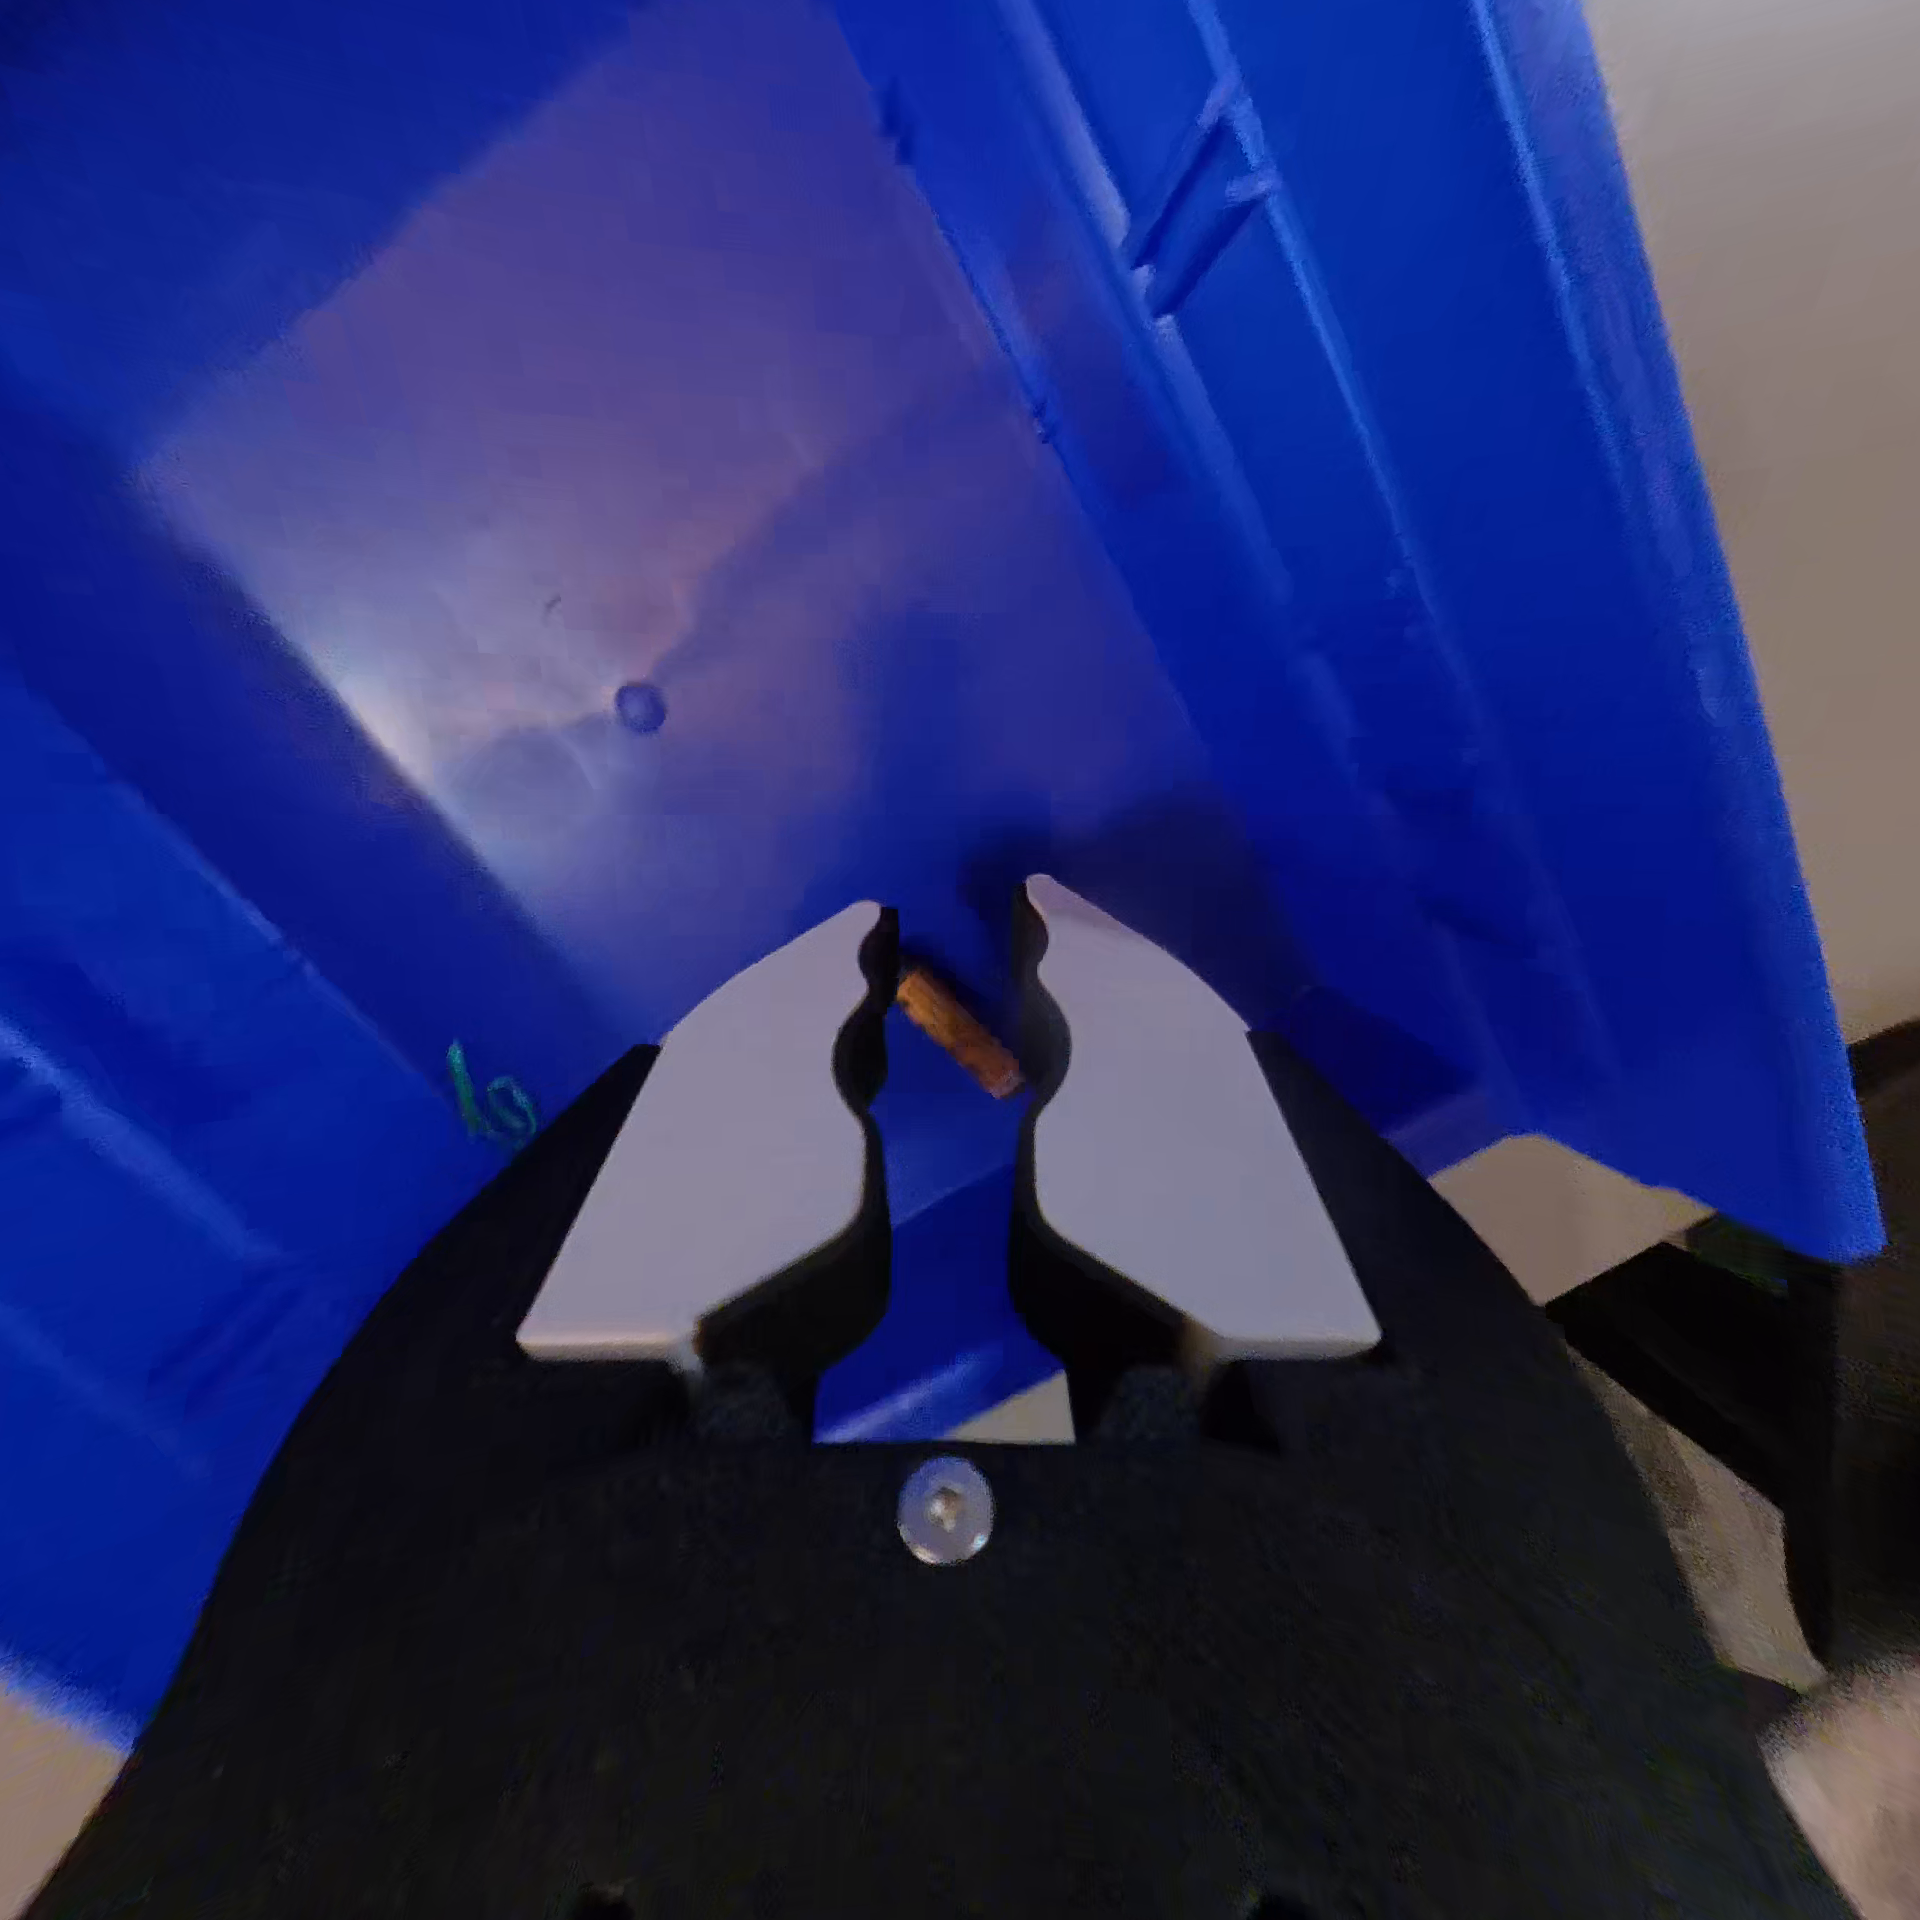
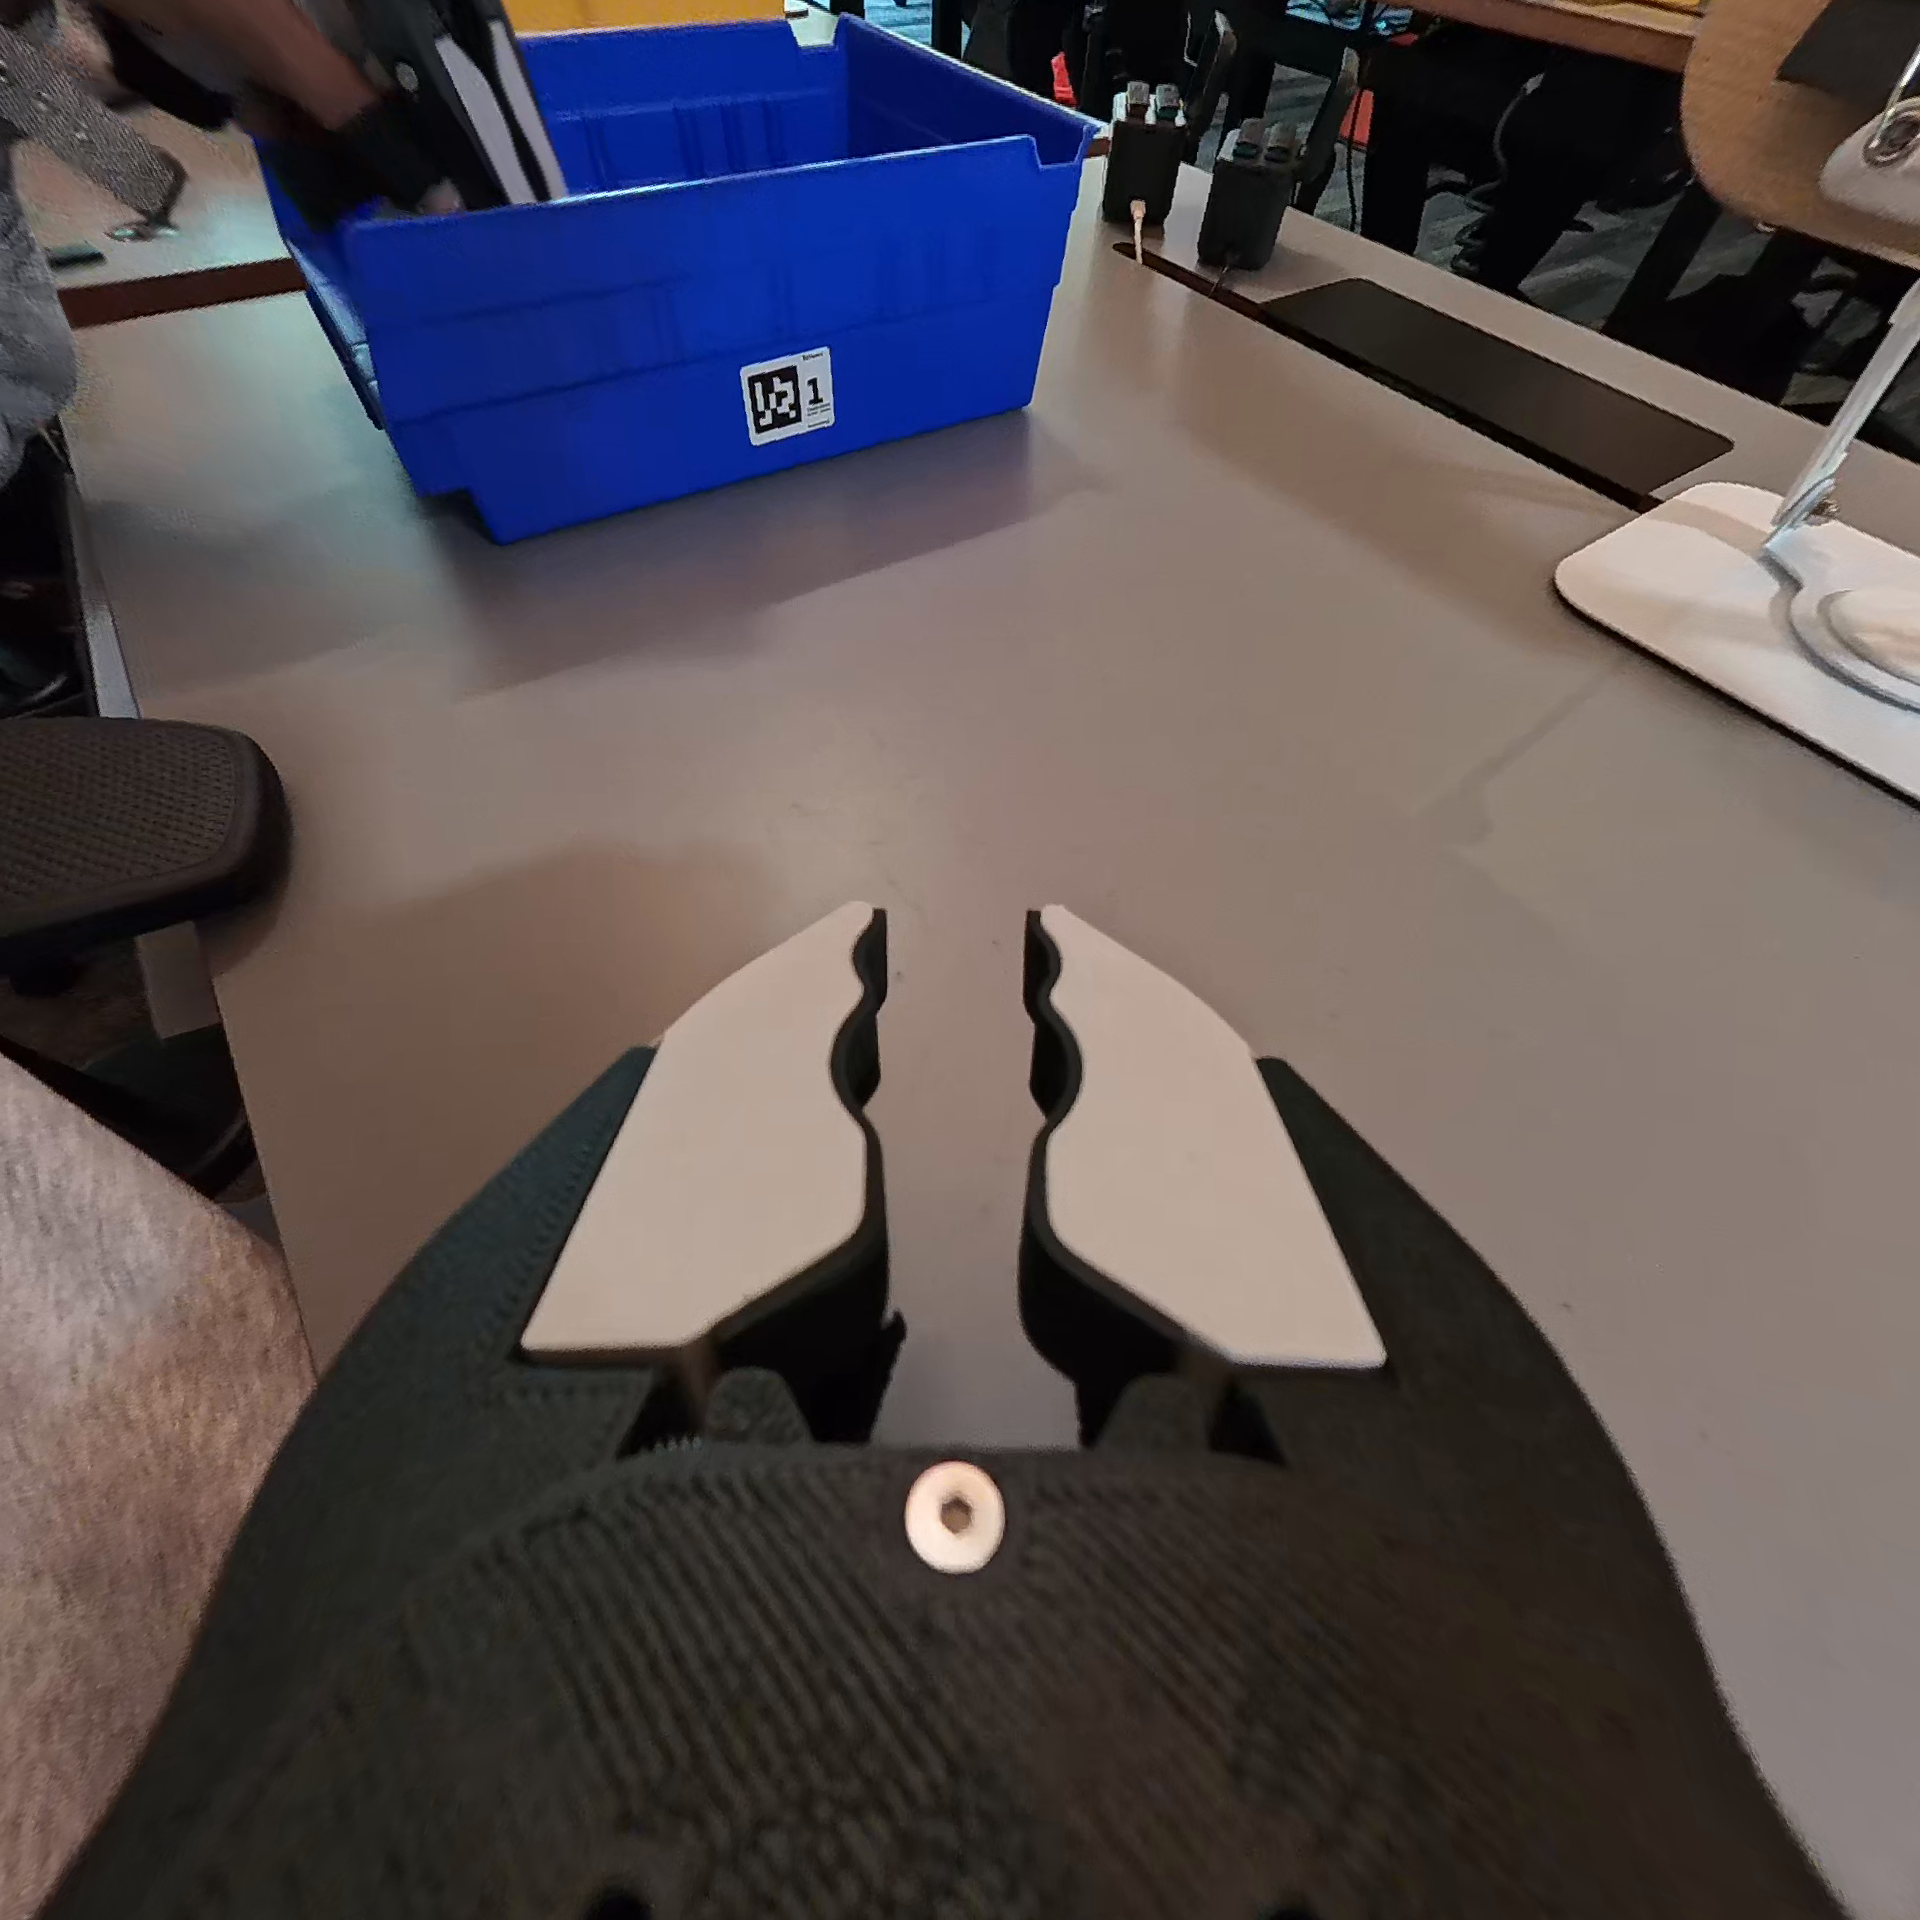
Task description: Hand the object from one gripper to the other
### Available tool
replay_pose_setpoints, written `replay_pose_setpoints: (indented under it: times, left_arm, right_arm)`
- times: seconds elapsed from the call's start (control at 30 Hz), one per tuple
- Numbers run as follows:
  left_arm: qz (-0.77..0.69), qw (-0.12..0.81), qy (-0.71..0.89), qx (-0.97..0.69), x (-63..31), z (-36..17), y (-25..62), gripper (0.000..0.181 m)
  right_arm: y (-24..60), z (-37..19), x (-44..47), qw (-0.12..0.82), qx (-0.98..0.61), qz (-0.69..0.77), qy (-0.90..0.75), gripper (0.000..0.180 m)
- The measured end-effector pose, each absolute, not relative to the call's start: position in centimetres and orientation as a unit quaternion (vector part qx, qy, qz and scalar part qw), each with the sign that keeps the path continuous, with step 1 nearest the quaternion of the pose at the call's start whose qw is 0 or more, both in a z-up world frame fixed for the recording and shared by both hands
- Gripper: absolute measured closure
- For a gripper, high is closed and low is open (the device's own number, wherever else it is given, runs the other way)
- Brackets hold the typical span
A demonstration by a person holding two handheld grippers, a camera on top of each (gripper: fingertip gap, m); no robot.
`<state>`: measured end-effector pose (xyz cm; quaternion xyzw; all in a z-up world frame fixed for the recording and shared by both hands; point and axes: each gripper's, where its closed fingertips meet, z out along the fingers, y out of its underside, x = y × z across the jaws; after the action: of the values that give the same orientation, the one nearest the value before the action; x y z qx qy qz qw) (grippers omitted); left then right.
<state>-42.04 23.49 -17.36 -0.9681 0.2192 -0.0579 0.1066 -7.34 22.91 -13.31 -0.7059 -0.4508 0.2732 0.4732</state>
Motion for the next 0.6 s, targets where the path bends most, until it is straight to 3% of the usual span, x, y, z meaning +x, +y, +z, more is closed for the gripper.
replay_pose_setpoints:
  times: [0.23, 0.3, 0.43, 0.6]
  left_arm:
    - [-0.044, -0.007, 0.161, -0.986, -44.9, -19.4, 19.7, 0.148]
    - [-0.058, 0.002, 0.162, -0.985, -44.5, -19.4, 20.0, 0.153]
    - [-0.054, 0.017, 0.196, -0.979, -43.8, -19.3, 20.4, 0.181]
    - [-0.066, 0.09, 0.195, -0.975, -43.4, -17.6, 22.1, 0.18]
  right_arm:
    - [22.9, -13.5, -7.3, 0.473, -0.706, 0.276, -0.45, 0.154]
    - [23.0, -13.6, -7.2, 0.472, -0.706, 0.279, -0.447, 0.154]
    - [23.2, -13.4, -6.9, 0.476, -0.706, 0.276, -0.446, 0.154]
    - [23.4, -13.3, -6.3, 0.479, -0.708, 0.278, -0.438, 0.154]
